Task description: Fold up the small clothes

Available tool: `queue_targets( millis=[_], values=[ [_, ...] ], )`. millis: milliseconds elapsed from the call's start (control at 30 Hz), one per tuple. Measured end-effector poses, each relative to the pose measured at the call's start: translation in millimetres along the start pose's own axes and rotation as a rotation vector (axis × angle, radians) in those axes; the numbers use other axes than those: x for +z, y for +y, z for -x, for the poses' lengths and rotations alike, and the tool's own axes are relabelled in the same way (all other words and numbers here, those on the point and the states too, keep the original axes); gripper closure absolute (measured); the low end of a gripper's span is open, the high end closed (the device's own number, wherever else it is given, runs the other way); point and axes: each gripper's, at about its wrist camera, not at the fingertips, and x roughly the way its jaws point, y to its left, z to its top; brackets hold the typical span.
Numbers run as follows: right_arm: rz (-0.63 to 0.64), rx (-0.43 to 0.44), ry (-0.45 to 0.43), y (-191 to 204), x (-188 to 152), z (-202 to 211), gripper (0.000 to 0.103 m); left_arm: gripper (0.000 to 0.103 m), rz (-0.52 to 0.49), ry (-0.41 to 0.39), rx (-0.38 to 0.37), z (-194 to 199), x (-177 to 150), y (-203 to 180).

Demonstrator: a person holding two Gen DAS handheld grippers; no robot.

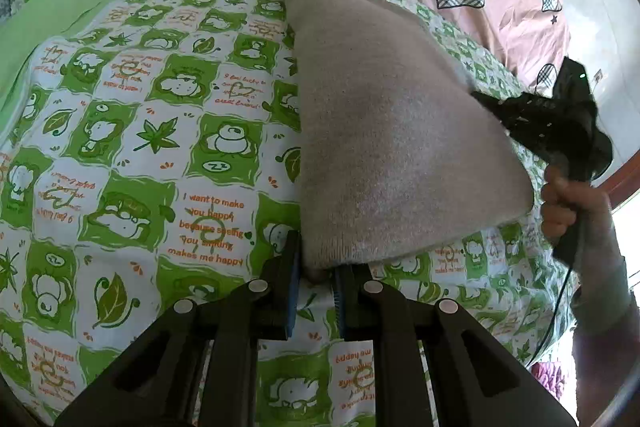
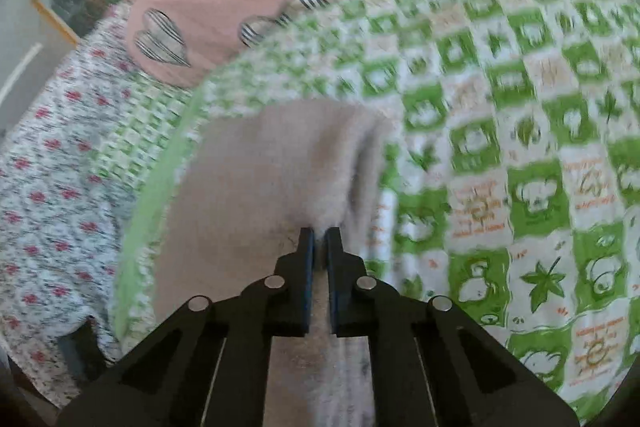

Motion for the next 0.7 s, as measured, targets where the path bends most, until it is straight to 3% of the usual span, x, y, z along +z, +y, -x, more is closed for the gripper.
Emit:
queue_targets(
  millis=[200,267,400,567,700],
  values=[
    [-0.017,-0.007,-0.030,-2,-5,19,0.095,0.089,-0.054,0.028,0.006,12,-2,-5],
    [0.018,-0.026,-0.055,5,-10,38,0.095,0.089,-0.083,0.013,-0.012,27,-3,-7],
    [0.066,0.034,-0.070,25,-25,66,0.095,0.089,-0.113,-0.044,-0.067,57,3,-13],
    [0.124,0.093,0.012,48,-51,56,0.095,0.089,-0.129,-0.103,-0.112,56,27,-26],
    [0.126,-0.005,0.085,40,-64,33,0.095,0.086,-0.140,-0.067,-0.143,27,37,-32]
  ],
)
